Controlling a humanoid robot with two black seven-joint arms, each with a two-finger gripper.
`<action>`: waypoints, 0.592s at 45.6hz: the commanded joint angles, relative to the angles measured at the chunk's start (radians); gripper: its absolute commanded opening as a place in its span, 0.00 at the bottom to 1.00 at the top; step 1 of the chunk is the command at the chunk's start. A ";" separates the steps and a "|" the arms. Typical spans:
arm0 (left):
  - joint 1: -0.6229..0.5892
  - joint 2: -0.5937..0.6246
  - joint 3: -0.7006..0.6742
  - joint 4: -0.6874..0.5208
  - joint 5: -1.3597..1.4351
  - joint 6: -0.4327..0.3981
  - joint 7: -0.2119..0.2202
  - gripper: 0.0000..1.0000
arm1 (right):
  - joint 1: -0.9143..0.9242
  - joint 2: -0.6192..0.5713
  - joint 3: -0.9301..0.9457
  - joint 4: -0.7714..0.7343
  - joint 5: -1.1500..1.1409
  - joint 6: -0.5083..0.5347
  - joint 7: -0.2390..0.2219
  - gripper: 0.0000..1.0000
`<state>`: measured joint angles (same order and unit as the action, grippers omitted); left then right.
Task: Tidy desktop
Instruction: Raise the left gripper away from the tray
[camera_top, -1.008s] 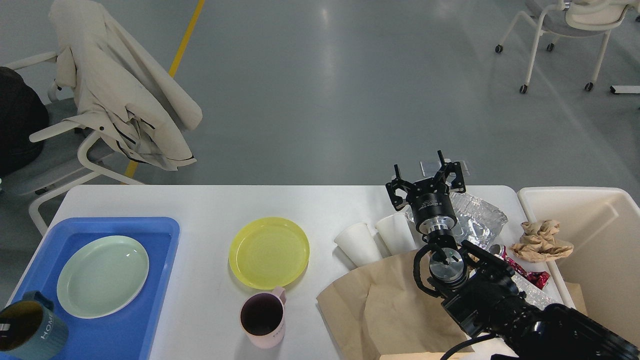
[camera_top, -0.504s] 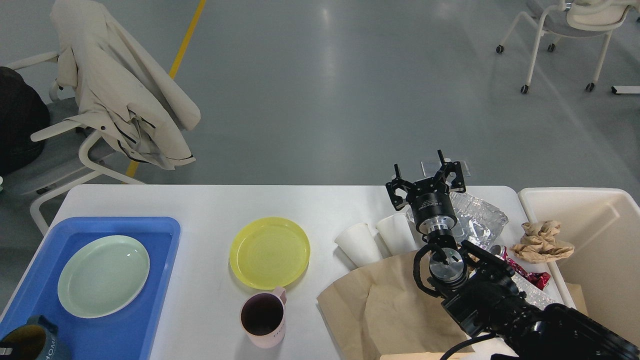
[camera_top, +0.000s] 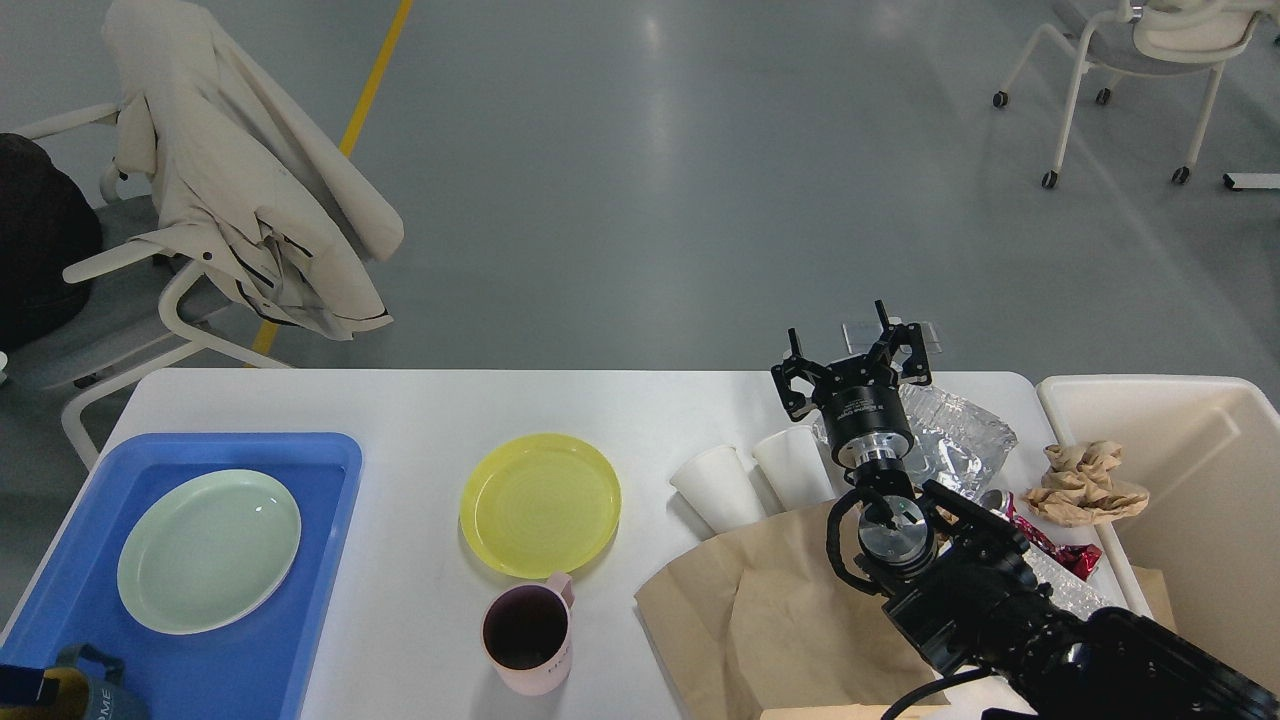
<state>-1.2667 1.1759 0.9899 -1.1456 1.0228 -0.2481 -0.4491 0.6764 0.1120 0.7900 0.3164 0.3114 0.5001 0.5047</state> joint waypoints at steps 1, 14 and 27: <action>-0.178 0.063 -0.003 0.000 0.033 -0.163 -0.043 0.84 | 0.000 0.000 0.000 0.000 0.000 0.000 0.000 1.00; -0.940 0.105 -0.049 -0.002 0.092 -0.712 0.013 0.84 | 0.000 0.000 0.000 -0.002 0.000 0.000 0.000 1.00; -0.950 -0.033 -0.276 -0.150 -0.124 -0.712 0.355 0.84 | 0.000 0.000 0.000 -0.002 0.000 0.000 0.000 1.00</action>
<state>-2.3019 1.2072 0.7872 -1.2222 0.9948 -0.9593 -0.2018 0.6764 0.1119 0.7895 0.3145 0.3114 0.5001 0.5047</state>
